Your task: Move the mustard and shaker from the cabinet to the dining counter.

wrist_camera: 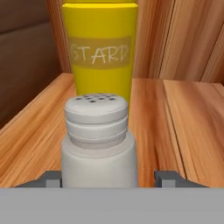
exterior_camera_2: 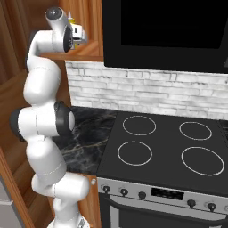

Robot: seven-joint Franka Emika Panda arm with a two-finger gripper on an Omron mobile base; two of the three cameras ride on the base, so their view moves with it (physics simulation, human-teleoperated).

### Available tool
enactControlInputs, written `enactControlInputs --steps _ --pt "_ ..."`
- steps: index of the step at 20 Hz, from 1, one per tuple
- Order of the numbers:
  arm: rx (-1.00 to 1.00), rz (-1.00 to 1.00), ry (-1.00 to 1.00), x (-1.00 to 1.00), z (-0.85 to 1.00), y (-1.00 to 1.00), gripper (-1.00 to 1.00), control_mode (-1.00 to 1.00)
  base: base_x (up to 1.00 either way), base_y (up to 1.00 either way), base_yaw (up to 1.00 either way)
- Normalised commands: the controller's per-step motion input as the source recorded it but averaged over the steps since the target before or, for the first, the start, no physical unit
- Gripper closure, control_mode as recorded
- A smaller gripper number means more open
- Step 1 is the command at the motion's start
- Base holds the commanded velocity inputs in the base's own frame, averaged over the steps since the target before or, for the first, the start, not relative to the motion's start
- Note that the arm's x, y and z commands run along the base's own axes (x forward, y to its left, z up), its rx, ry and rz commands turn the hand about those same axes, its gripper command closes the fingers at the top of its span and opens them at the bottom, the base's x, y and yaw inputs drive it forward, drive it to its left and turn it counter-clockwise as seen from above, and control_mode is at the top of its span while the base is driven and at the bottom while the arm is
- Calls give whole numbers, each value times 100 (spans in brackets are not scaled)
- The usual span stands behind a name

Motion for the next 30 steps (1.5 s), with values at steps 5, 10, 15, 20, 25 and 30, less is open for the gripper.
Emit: enactControlInputs --steps 5,10,15,20,25,30 --pt "0 -1 3 -7 -10 -7 100 -100 0 0 0" --pt "0 0 -1 -54 -6 -48 100 -100 0 0 0" --pt "0 2 -5 -94 0 -55 100 -100 0 0 0" --pt "-1 13 -20 -100 -5 -25 100 -100 0 0 0" --pt "0 24 -48 -100 -4 0 100 -100 0 0 0" --pt "-1 27 -16 -100 0 0 100 -100 0 0 0"
